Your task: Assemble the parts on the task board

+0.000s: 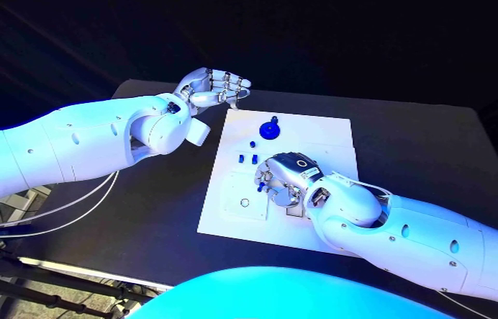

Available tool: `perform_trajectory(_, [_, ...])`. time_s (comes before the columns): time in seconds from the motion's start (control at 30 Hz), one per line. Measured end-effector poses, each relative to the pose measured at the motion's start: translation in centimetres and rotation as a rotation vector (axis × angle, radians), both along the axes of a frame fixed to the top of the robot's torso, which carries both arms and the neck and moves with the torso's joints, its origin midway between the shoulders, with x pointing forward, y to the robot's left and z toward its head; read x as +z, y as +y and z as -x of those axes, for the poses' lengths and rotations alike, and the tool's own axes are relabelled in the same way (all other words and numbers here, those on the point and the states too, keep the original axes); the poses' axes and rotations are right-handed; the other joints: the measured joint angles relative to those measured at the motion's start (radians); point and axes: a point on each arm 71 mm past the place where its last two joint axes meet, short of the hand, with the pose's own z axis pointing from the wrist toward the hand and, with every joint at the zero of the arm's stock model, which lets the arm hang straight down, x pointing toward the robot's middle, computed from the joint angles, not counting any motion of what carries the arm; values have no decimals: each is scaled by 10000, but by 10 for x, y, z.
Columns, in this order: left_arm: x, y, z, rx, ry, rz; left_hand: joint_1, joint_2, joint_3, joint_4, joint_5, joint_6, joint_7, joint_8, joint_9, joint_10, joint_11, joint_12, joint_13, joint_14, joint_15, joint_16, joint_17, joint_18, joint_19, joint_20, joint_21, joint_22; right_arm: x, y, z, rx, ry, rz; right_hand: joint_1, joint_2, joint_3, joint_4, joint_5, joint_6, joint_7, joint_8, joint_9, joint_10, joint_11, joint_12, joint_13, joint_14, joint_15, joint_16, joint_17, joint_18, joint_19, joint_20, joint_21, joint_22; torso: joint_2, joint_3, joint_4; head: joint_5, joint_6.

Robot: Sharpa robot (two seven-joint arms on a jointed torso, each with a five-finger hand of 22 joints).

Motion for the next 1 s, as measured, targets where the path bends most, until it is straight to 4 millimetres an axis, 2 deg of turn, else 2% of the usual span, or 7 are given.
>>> perform_trajectory(0.6, [0, 0, 0, -6, 29, -8, 0, 0, -28, -28, 0, 0, 0, 0, 1, -37, 38, 0, 1, 0, 0, 0, 1, 0, 0, 0, 0, 1, -1, 4, 1, 107, -83, 167, -8, 1, 29, -31, 23, -7, 8, 5, 41, 0, 0, -26, -9, 0, 0, 0, -26, 0, 0, 0, -95, -2, -4, -5, 8, -2, 0])
perform_trajectory(0.8, [0, 0, 0, 0, 42, -15, 0, 0, -28, -28, 0, 0, 0, 0, -3, -37, 38, 0, 1, 0, 0, 0, 1, 0, 0, 0, 0, -13, -2, 3, 2, 233, -24, 224, -374, -11, -196, -57, 43, -34, 35, 33, 148, 124, -85, -66, 7, 0, 0, 0, -84, 0, -38, 38, -172, -4, -7, -11, 2, -9, -1])
perform_trajectory(0.97, [0, 0, 0, 4, 50, -20, 0, 0, -28, -28, 0, 0, -1, 0, -8, -37, 38, 0, 1, 0, 0, 0, 1, 0, 0, 0, 0, -13, -3, 3, 2, 273, 11, 225, -496, -23, -321, -40, 44, -93, 86, 60, 221, 136, -67, -158, -19, 0, 0, 0, -115, 1, -75, 1, -257, -4, -12, -11, -2, -10, -1])
perform_trajectory(1.0, [0, 0, 0, 5, 52, -21, 0, 0, -28, -28, 0, 0, 0, 0, -8, -37, 38, 0, 1, -11, 11, 0, 0, 0, 0, 0, 0, -13, -4, 2, 2, 274, 21, 223, -574, -44, -361, -31, 45, -220, 130, 60, 224, 44, -5, -207, -24, 0, 0, -5, -137, 1, -112, 39, -329, -4, -12, -11, -3, -10, -1])
